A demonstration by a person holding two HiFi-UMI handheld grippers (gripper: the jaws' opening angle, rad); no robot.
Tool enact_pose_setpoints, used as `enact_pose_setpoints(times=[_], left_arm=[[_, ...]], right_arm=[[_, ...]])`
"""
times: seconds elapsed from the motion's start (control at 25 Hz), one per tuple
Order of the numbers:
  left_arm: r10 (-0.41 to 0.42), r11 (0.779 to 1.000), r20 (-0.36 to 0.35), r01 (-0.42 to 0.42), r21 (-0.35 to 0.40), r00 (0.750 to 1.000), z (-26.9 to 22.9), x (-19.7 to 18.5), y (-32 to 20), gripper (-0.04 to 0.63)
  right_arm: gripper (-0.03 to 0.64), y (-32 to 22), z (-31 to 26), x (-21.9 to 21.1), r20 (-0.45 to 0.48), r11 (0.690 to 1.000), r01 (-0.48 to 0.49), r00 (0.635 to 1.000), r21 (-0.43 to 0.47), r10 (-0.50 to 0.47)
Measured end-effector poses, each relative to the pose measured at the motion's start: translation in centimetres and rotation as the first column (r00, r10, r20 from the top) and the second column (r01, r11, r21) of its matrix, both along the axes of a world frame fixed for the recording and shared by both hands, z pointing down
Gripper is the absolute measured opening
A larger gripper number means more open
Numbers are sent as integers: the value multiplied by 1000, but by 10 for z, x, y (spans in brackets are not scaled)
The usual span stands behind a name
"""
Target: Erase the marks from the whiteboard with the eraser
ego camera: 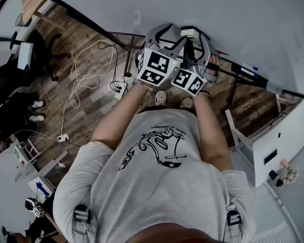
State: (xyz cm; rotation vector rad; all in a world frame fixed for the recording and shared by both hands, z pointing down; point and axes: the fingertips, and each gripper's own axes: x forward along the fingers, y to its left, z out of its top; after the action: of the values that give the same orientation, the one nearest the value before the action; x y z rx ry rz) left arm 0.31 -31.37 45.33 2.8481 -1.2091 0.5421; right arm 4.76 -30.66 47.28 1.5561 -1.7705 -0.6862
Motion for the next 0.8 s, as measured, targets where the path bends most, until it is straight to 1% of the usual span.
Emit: enact_pose_setpoints(times=[0.28, 0.4, 0.6, 0.8], left_arm=[[-51, 996, 29, 53, -67, 998, 38, -20, -5, 241], [-64, 995, 35, 66, -80, 997, 46, -25, -7, 241], [-69, 995, 18, 70, -77, 997, 41, -24, -6, 241], [-63, 996, -36, 60, -70, 997, 30, -23, 0, 241]], right_arm=[[239, -4, 33, -19, -66, 997, 56, 996, -55, -60], [238, -6, 41, -24, -92, 995, 73, 993, -66, -79], [239, -5, 37, -23, -77, 993, 81, 993, -84, -88], [239, -2, 21, -18, -57, 995, 73, 995, -65, -77]])
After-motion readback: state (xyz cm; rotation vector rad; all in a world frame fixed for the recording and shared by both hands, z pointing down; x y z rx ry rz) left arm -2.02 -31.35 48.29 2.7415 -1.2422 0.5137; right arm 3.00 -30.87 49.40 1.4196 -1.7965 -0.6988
